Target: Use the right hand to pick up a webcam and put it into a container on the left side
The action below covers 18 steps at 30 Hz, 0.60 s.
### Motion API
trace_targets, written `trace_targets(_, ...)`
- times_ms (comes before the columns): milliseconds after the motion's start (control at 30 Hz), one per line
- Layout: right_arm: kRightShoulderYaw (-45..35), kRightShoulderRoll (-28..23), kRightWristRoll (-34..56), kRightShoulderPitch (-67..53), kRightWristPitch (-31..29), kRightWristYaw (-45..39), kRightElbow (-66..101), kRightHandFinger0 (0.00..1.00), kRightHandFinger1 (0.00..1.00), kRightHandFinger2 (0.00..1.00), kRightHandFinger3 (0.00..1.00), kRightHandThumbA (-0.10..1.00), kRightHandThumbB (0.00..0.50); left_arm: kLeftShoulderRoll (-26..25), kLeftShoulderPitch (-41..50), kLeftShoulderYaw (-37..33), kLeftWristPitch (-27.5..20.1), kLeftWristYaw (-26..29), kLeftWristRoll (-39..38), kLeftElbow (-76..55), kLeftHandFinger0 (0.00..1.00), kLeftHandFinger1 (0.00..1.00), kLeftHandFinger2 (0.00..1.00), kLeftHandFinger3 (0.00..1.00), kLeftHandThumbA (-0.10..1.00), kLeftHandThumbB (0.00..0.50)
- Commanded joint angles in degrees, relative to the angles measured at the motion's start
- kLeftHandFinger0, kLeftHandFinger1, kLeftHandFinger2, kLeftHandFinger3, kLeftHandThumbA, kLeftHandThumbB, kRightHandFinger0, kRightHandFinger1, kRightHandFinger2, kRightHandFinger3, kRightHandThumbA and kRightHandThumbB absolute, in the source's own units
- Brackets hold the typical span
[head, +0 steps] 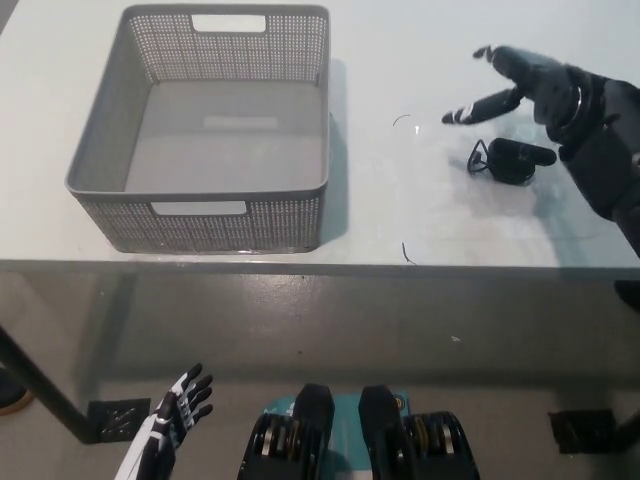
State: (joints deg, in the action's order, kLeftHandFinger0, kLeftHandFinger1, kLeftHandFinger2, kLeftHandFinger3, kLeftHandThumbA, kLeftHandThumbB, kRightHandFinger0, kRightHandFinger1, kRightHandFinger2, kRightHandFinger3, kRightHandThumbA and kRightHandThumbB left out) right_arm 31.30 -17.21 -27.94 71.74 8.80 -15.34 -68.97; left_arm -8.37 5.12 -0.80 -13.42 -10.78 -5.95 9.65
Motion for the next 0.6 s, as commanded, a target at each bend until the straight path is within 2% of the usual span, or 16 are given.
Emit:
trace_targets(0, 0.79, -0.01, -1.54, 4.98, -1.72, -3.01, -1.84, 1.00, 1.00, 1.00, 1.00, 0.87, 0.500, -0.25, -0.56, 0.35, -1.80, -0.75, -1.04, -0.60, 1.00, 1.00, 1.00, 1.00, 1.00, 0.069)
trace_targets(167, 2.35, 0.28, -2.89, 5.22, -3.34, -1.87, -5.16, 1.00, 1.00, 1.00, 1.00, 0.93, 0.500, 0.22, -0.40, 0.60, -1.61, -0.60, -1.44, -0.64, 1.00, 1.00, 1.00, 1.00, 1.00, 0.066)
trace_targets(233, 2.81, 0.42, -3.20, 5.26, -3.06, -1.75, -5.91, 1.00, 1.00, 1.00, 1.00, 0.92, 0.500, 0.23, -0.39, 0.66, -1.82, -0.77, -1.58, -0.42, 1.00, 1.00, 1.00, 1.00, 1.00, 0.071)
trace_targets(300, 2.48, 0.55, -2.76, 5.38, -2.29, -1.78, -6.86, 1.00, 1.00, 1.00, 1.00, 0.84, 0.493, 0.24, -0.45, 0.70, -1.88, -0.71, -1.35, -0.46, 1.00, 1.00, 1.00, 1.00, 1.00, 0.066)
trace_targets(433, 1.67, 0.23, -2.40, 5.09, -0.90, -0.73, -7.74, 1.00, 1.00, 1.00, 1.00, 0.77, 0.485, 0.14, -0.88, 0.79, -1.92, -0.87, -1.38, -0.34, 1.00, 1.00, 1.00, 1.00, 1.00, 0.055)
trace_targets(567, 3.03, -0.12, -4.05, 4.18, -1.04, 0.33, -8.64, 1.00, 1.00, 1.00, 1.00, 0.81, 0.500, 0.16, -0.63, 0.95, -1.30, -0.83, -1.67, -0.78, 1.00, 1.00, 1.00, 1.00, 1.00, 0.043)
